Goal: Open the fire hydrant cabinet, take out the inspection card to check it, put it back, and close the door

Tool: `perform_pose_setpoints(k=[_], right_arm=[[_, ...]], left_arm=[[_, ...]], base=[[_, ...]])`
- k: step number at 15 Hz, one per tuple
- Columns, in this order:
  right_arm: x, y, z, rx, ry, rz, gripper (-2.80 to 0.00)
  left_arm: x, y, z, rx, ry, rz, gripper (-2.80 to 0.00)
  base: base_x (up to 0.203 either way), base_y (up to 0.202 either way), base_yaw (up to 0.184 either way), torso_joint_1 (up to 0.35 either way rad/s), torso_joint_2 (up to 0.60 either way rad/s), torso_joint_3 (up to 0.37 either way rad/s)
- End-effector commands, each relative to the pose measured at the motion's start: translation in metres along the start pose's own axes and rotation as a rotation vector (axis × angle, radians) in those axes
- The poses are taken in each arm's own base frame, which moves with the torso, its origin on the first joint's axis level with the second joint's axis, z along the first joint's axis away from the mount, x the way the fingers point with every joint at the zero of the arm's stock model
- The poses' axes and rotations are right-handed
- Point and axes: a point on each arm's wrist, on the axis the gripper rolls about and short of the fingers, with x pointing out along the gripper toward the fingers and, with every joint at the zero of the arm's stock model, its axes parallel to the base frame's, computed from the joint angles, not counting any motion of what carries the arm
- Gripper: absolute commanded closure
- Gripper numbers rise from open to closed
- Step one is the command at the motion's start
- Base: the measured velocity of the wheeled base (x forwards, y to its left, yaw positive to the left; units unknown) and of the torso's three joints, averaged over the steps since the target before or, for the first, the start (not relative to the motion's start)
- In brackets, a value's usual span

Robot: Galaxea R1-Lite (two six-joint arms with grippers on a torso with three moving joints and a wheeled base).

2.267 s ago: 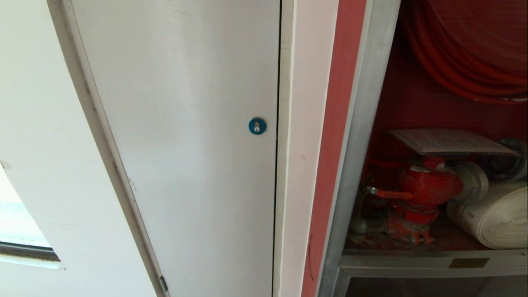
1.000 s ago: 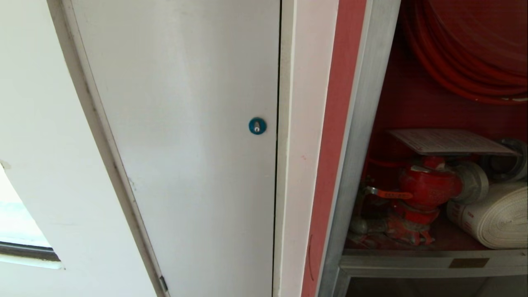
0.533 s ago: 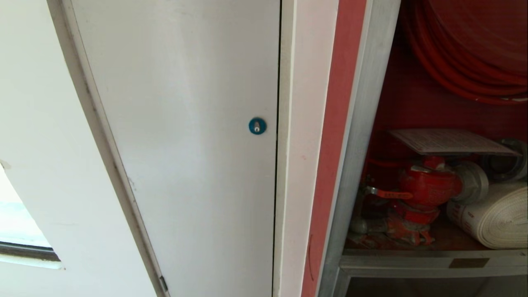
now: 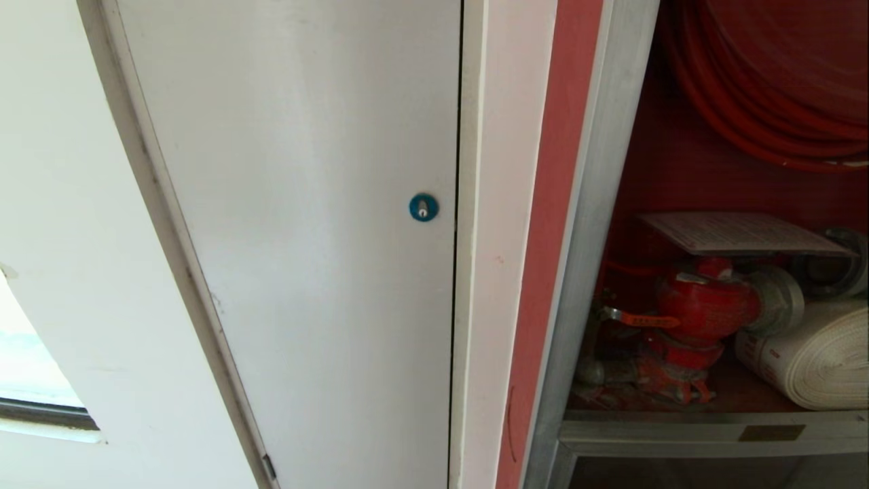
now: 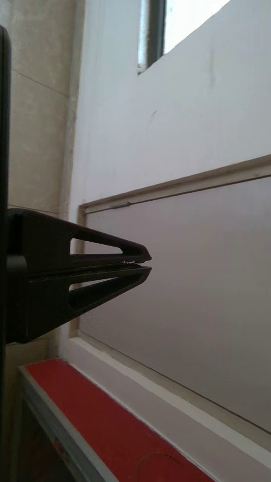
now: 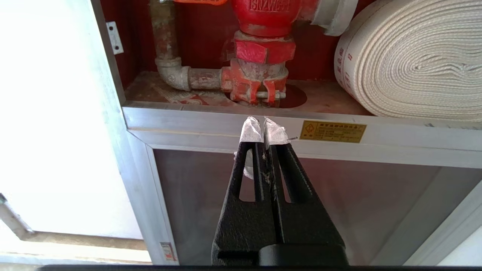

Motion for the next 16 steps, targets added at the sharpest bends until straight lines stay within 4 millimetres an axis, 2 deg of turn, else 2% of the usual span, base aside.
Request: perform_pose_setpoints(k=[1,3,16], right_arm=[[0.0,0.0,0.0001,0.0,-0.002,0.0,0.0],[0.0,0.0,0.0001,0.0,-0.001,-0.001,0.0],[0.0,0.0,0.0001,0.0,-0.001,-0.001,0.0]], left_arm=[[-0.0136,0.0002,-0.0052,-0.008,-0.185,0.003,0.0],[-0.0176,0.0002,-0.0072,-0.016,-0.243,0.006,0.0],[-0.0176,0.0002,-0.0072,-0.016,-0.243,0.006,0.0]], base=[[0.0,0.0,0.0,0.0,0.0,0.0],[0.0,0.0,0.0,0.0,0.0,0.0],[0.0,0.0,0.0,0.0,0.0,0.0]])
